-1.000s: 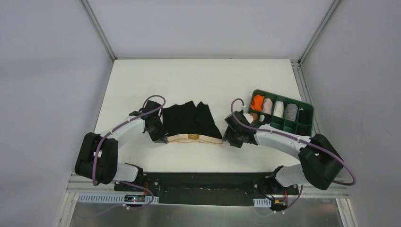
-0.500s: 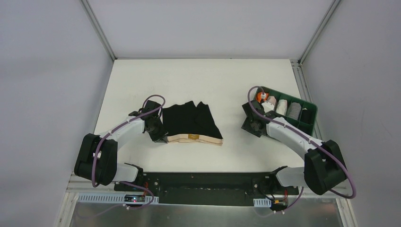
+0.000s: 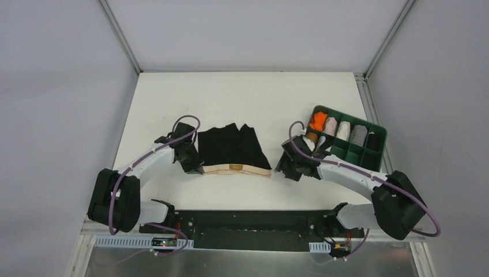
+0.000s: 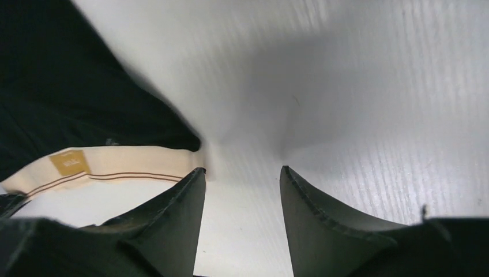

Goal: Roll the underwear
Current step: Flatten out the underwear at the center of the board.

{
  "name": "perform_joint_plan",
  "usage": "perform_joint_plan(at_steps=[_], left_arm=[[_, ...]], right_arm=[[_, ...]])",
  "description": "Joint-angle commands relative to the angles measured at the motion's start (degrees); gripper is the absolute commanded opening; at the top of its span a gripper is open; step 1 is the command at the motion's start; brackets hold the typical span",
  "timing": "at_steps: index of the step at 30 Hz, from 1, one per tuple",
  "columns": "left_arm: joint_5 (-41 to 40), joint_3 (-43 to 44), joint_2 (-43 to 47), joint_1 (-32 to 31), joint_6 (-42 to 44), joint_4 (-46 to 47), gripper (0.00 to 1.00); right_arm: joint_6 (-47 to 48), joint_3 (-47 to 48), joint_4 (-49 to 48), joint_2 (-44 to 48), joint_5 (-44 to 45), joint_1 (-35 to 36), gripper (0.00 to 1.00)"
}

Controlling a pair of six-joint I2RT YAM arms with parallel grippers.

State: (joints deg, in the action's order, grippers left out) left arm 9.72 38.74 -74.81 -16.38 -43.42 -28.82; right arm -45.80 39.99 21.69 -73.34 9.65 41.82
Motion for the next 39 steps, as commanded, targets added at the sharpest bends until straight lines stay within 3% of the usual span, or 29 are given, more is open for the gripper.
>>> perform_joint_plan(at_steps=[1,10,13,19,25,29,36,39], left_arm=[[-2.23,0.90,1.22,0.74,0.95,-2.21,0.00],[-1.79,1.66,0.63,0.82,1.01,-2.21,0.00],[-1.57,1.77,0.36,0.81,1.09,-2.21,0.00],[-1.45,2.03,1.03,0.82,1.51,-3.11,0.00],[0.72,7.81,7.03,1.01,2.69,-9.22,0.00],[2.57,20.29,3.95,4.13,6.58,-14.38,0.00],[3.13,58.39,-11.22,8.99,14.35,-24.94,0.00],[3.10,69.62,-14.06,10.64,15.08,-26.25,0.00]], right_arm=[[-6.58,-3.20,-9.12,-2.89,-8.07,-0.15,0.51],[-8.58,-5.60,-16.60,-8.33,-12.54,1.69,0.48],[-12.62,-5.22,-16.46,-9.14,-13.31,1.91,0.38],[-11.70,-3.07,-11.91,-7.56,-10.78,2.30,0.00],[-7.21,3.37,-2.73,0.09,-5.47,2.04,0.00],[0.94,14.93,0.98,-1.56,-7.02,-2.24,0.00],[13.12,47.82,8.73,-14.00,-8.95,-9.54,0.00],[13.96,56.60,10.51,-17.37,-8.95,-10.43,0.00]])
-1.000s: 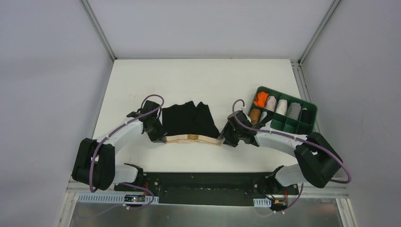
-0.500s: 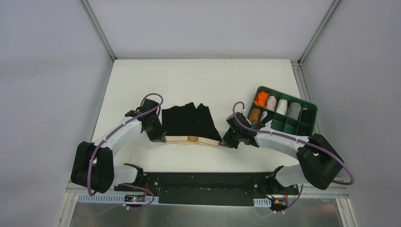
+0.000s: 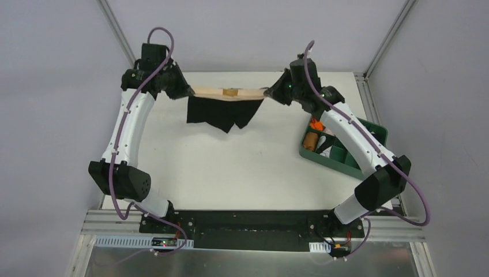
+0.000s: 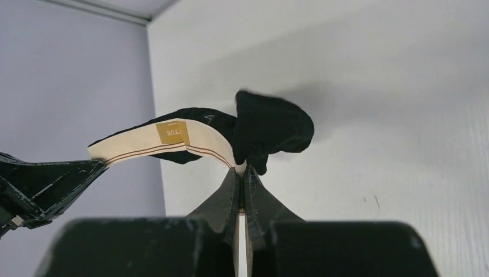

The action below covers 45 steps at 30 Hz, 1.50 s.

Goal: Roll the underwear
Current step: Flatten out the underwear at the center of the board.

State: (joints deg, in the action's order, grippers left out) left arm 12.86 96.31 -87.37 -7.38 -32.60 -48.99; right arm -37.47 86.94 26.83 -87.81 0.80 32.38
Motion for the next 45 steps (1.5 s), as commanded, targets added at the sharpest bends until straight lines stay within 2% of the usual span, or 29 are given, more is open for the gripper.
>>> perform_joint_plan(at_steps=[1,4,6,8,12,18,19,21,22,23,24,25,28,32,35,37,38,40,45], left_arm=[[-0.08,14.36,-1.84,2.30,4.18,-6.15,0.00],[0.68,17.54,-1.72,3.62,3.60,-6.03,0.00],[0.75,15.37,-0.28,3.68,3.99,-6.01,0.00],[0.33,9.56,2.34,3.76,4.73,-5.59,0.00],[1.59,-12.84,10.79,3.77,4.29,-3.59,0.00],[4.84,-47.13,25.74,3.74,-1.22,-0.28,0.01],[4.82,-50.90,28.12,3.68,-2.38,-1.02,0.16],[7.65,-54.36,32.02,2.96,-6.09,-1.35,0.57],[8.11,-53.98,33.43,2.83,-6.77,-1.87,0.73],[7.11,-52.41,34.36,2.81,-7.46,-3.11,0.84],[5.50,-50.34,34.87,2.81,-7.88,-4.50,0.90],[4.06,-47.68,34.82,2.81,-8.07,-5.55,0.92],[2.36,-40.91,33.05,2.81,-7.92,-6.80,0.91],[2.45,-37.21,29.71,2.81,-8.29,-5.75,0.81],[4.55,-38.71,27.89,2.32,-9.44,-3.67,0.66],[9.17,-41.59,26.99,2.02,-10.58,-0.49,0.55],[11.04,-43.27,26.19,1.79,-11.46,0.97,0.48],[11.55,-46.37,24.56,0.23,-13.25,3.27,0.31],[7.48,-54.53,23.40,-2.52,-16.87,9.45,0.23]], right_arm=[[5.56,10.85,5.38,-3.20,-0.18,-1.01,0.00],[4.41,10.14,4.40,-2.35,-0.23,-1.03,0.00],[3.27,6.02,2.87,-0.48,-2.84,-0.94,0.00],[2.43,-0.51,0.48,2.36,-3.64,-0.49,0.00],[1.87,-15.12,-1.52,7.71,-2.96,3.17,0.00],[-5.93,-36.47,-3.19,13.36,0.37,15.42,0.00],[-7.56,-38.62,-2.73,14.09,1.84,17.69,0.12],[-10.32,-40.27,0.27,15.46,6.02,21.29,0.40],[-11.11,-40.24,1.74,16.47,8.17,22.50,0.47],[-11.41,-39.62,3.19,17.56,10.17,23.17,0.52],[-11.26,-38.51,4.56,18.64,12.32,23.50,0.55],[-10.70,-37.21,5.49,19.91,14.37,23.61,0.58],[-7.49,-31.71,7.87,20.57,20.37,23.57,0.59],[-3.06,-25.91,6.96,17.27,22.74,23.59,0.56],[-2.12,-24.33,4.35,12.97,19.14,23.59,0.35],[-2.84,-24.88,2.56,9.90,17.15,23.57,0.15],[-2.82,-24.96,2.22,8.27,16.54,23.59,0.08],[-1.92,-24.96,2.13,5.18,15.83,23.38,0.03],[2.79,-22.71,2.46,-0.97,12.53,22.18,0.01]])
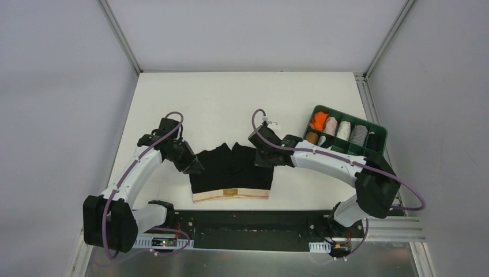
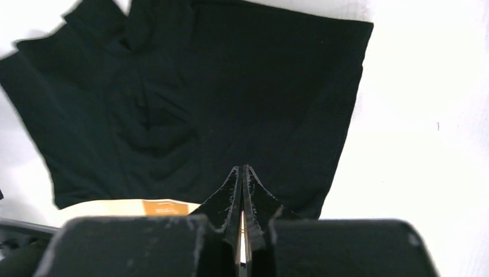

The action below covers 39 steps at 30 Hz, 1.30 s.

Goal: Roll the underwear
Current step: Flatten out the underwear at the center of the board.

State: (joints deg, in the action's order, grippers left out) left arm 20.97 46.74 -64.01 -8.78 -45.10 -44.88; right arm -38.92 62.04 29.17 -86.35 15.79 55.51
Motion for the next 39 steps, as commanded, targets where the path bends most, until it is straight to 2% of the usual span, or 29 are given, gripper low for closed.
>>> perform_joint_plan(at_steps=[1,6,12,21,27,30,32,35,39], left_arm=[[-1.92,-6.05,-0.09,-1.17,-4.82,6.39,0.21],[-7.86,-7.10,-5.09,-1.16,-4.27,8.79,0.22],[-8.65,-3.45,-19.15,-1.07,-1.41,13.66,0.21],[-5.83,18.77,-41.32,-0.90,7.32,12.37,0.20],[-0.67,34.87,-52.49,-1.36,12.08,9.24,0.23],[0.62,40.90,-52.29,-2.44,15.13,6.39,0.25],[0.78,42.09,-49.07,-3.60,17.02,5.01,0.30],[-2.94,40.29,-41.14,-5.56,19.55,3.27,0.40],[-7.82,33.52,-29.30,-10.49,20.73,3.03,0.49]], right_arm=[[4.82,2.61,0.53,-3.57,-2.96,-1.35,0.01],[6.23,1.99,0.14,-7.82,-4.34,-3.72,0.00],[6.66,-0.69,-1.91,-9.80,-4.06,-5.34,0.00],[-4.22,-6.74,-3.06,-8.22,-1.74,-2.11,0.00],[-6.12,-2.63,-1.03,-7.71,1.52,-1.11,0.00],[-5.73,-0.11,0.01,-4.88,4.60,-1.17,0.01],[-5.73,0.36,0.01,-2.09,6.91,-1.22,0.09],[-5.81,-0.59,-0.07,2.56,9.10,-1.86,0.22],[-6.58,-3.65,0.30,8.45,10.38,-3.17,0.31]])
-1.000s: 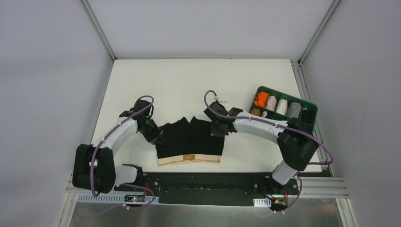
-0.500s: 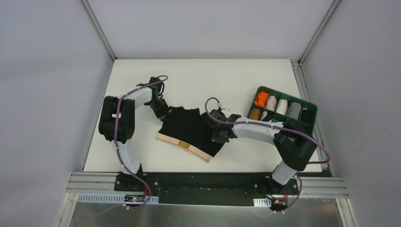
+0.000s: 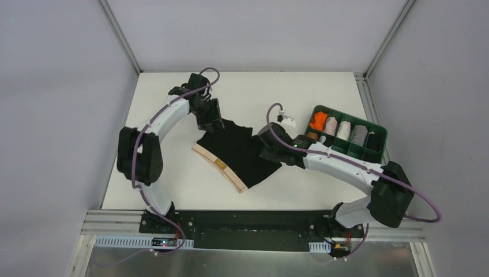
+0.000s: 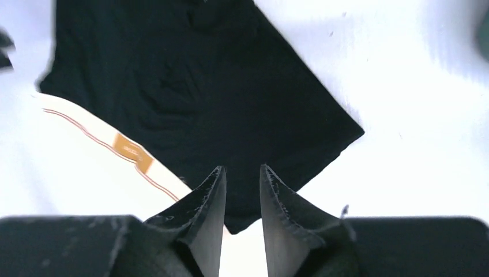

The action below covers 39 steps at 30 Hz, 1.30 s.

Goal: Roll the underwear
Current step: Flatten out the underwear at the center of the board.

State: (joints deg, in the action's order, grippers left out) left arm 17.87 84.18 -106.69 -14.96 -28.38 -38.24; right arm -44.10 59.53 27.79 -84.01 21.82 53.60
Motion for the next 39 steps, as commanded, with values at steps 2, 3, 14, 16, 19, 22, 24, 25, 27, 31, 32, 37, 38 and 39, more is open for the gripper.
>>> perform_joint_plan(at_steps=[2,3,14,16,19,22,24,25,27,31,32,37,38,39], left_arm=[[-6.37,-8.05,19.10,-8.26,3.69,-3.52,0.52],[-8.01,-9.78,20.91,-10.79,3.39,-3.51,0.52],[-23.12,-21.20,24.04,-34.84,-2.37,-1.13,0.66],[-21.83,-20.91,22.56,-37.09,-1.24,-1.23,0.66],[-20.86,-21.36,21.79,-41.26,0.27,0.45,0.66],[-21.42,-21.29,20.24,-44.87,2.67,1.49,0.67],[-21.70,-20.94,17.91,-46.23,4.55,1.36,0.68],[-22.07,-20.78,17.18,-47.28,5.55,1.29,0.68],[-22.86,-20.55,15.78,-49.17,6.85,1.41,0.69],[-24.83,-20.15,12.10,-51.54,8.26,1.32,0.61],[-25.57,-20.05,11.40,-51.88,8.26,1.32,0.60],[-27.03,-18.95,9.53,-52.52,8.87,1.33,0.50],[-26.89,-18.77,9.12,-52.56,9.06,1.32,0.49],[-26.85,-18.62,8.61,-52.54,9.19,1.32,0.48]], right_arm=[[-2.46,-3.50,2.42,9.21,4.34,-1.88,0.33],[-3.20,-4.75,2.68,10.85,4.61,-2.18,0.33],[-8.05,-12.59,9.46,27.64,10.32,-6.59,0.39],[-7.71,-12.81,10.38,28.50,9.86,-8.25,0.40],[-7.20,-13.13,11.22,30.00,8.81,-10.88,0.40],[-6.63,-14.11,11.22,32.16,7.31,-13.93,0.41],[-6.27,-14.66,11.23,33.21,6.42,-15.14,0.41],[-6.08,-14.82,11.21,33.55,6.20,-15.30,0.41],[-5.99,-14.91,11.50,34.12,5.81,-15.53,0.41],[-6.26,-15.01,11.96,34.54,5.58,-15.54,0.41],[-6.26,-15.03,11.99,34.61,5.52,-15.50,0.41],[-6.13,-14.56,11.94,33.92,5.31,-15.55,0.41],[-6.16,-14.53,11.93,33.79,5.21,-15.53,0.41],[-6.22,-14.45,11.91,33.52,5.12,-15.53,0.41]])
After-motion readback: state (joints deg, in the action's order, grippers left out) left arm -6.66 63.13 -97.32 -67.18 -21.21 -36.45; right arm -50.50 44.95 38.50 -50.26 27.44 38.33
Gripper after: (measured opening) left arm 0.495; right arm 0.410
